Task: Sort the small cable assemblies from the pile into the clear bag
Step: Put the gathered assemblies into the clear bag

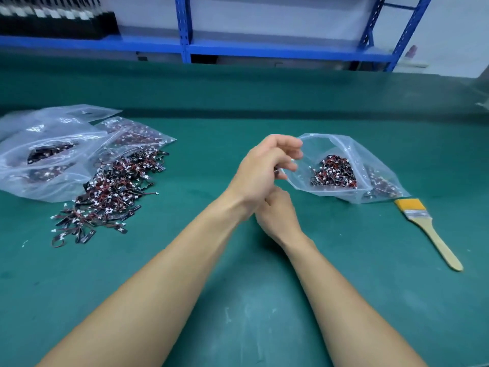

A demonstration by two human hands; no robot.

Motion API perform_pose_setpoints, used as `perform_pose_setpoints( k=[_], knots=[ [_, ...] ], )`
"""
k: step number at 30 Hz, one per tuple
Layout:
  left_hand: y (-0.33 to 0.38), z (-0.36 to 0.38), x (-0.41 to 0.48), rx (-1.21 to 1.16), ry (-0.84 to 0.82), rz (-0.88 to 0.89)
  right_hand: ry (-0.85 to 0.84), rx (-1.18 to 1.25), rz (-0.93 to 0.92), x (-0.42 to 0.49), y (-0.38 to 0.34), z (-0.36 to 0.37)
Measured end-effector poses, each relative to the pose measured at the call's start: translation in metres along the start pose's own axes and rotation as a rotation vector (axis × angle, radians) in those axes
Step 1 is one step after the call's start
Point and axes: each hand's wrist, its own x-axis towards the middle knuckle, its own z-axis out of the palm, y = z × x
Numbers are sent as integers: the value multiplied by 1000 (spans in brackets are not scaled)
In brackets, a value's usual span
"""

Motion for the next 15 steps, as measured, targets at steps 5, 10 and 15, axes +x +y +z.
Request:
perform_pose_setpoints(
  k=[5,10,15],
  knots=[
    [17,22,14,131,-400,-3,-29,-49,5,1,1,0],
    [0,0,3,110,-408,-13,-17,-133,1,0,-2,0],
    [-29,-50,-11,247,-89,84,-10,-104,-23,2,-1,1]
  ],
)
